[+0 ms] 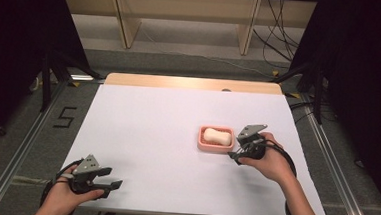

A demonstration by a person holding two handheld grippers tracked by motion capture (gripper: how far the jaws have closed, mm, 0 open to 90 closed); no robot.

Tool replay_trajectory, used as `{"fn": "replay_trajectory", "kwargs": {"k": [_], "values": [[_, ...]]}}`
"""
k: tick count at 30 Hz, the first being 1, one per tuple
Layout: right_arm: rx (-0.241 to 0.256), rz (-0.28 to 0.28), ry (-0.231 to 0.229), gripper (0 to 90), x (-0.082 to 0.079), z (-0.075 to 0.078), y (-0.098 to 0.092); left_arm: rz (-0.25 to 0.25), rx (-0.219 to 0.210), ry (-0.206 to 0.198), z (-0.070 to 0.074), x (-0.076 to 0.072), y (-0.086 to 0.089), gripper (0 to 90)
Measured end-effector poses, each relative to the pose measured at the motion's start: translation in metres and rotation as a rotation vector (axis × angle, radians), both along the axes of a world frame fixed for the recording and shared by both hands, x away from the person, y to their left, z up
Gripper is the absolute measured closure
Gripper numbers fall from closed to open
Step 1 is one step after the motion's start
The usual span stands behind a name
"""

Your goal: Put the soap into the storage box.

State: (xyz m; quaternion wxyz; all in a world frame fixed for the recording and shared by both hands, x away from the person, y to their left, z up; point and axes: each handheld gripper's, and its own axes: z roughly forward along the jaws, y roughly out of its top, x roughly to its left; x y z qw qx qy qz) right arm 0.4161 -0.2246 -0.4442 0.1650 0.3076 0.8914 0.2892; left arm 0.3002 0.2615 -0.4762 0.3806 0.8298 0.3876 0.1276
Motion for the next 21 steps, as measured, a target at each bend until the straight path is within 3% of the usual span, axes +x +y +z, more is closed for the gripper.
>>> {"fn": "replay_trajectory", "kwargs": {"k": [3, 4, 6, 8, 11, 13, 16, 21], "values": [[0.007, -0.002, 0.007, 38.9, -0.007, -0.004, -0.007, 0.011, 0.007, -0.003, -0.001, 0.000, -0.001, 37.0], [0.023, -0.021, -0.013, 39.5, -0.009, -0.007, -0.007, 0.003, -0.014, 0.003, -0.001, 0.000, -0.001, 37.0], [0.042, -0.038, -0.015, 41.3, -0.014, -0.009, -0.010, 0.001, 0.007, 0.001, -0.001, 0.000, 0.000, 37.0], [0.068, -0.035, -0.027, 46.4, -0.020, -0.011, -0.015, 0.000, 0.000, 0.003, -0.001, 0.001, 0.000, 36.9], [0.114, -0.087, -0.011, 56.6, -0.032, -0.015, -0.017, -0.001, 0.002, 0.008, -0.001, 0.001, 0.000, 37.0], [0.132, -0.105, 0.018, 58.0, -0.037, -0.017, -0.019, -0.010, 0.004, 0.010, -0.001, 0.000, 0.000, 37.0], [0.147, -0.110, 0.028, 60.5, -0.043, -0.021, -0.022, 0.007, -0.016, 0.019, -0.002, -0.001, -0.002, 37.1], [0.209, -0.155, 0.024, 59.3, -0.048, -0.022, -0.027, -0.011, -0.005, 0.009, -0.001, 0.000, -0.002, 37.0]]}}
